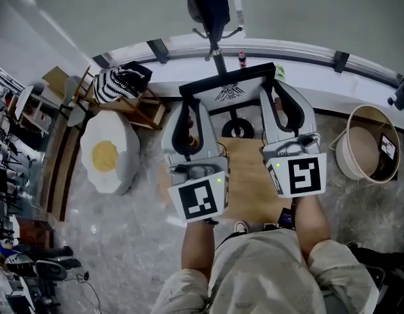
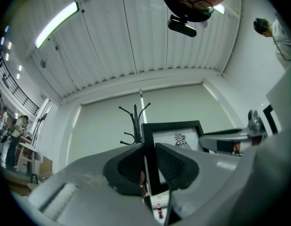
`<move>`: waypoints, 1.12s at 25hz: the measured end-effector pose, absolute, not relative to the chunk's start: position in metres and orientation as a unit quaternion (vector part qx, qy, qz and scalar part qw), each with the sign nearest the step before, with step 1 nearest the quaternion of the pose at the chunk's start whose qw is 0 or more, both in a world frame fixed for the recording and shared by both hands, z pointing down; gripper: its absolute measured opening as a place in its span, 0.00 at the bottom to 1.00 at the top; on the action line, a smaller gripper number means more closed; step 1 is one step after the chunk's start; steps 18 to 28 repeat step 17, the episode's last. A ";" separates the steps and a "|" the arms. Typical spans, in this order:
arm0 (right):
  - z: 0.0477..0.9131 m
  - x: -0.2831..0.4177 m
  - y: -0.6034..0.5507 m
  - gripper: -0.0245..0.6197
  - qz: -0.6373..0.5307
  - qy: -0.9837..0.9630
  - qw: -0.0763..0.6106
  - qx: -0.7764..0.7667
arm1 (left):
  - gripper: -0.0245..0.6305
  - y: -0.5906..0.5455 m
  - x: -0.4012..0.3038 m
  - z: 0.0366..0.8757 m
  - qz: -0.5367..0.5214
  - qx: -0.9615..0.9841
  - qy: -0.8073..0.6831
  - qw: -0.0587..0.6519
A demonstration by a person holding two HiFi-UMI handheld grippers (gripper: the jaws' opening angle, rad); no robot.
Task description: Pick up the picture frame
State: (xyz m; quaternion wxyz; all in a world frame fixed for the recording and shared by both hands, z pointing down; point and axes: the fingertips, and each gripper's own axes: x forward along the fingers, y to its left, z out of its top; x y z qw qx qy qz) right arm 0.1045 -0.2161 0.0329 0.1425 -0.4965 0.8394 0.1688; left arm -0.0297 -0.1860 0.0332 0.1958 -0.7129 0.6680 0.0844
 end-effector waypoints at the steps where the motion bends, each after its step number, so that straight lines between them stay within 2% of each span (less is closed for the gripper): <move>1: 0.033 0.103 -0.215 0.15 0.168 0.839 0.143 -0.497 | 0.16 -0.186 -0.032 0.034 0.085 -0.713 0.668 0.195; 28: 0.031 0.127 -0.220 0.15 0.172 0.832 0.131 -0.510 | 0.16 -0.197 -0.009 0.034 0.092 -0.728 0.653 0.186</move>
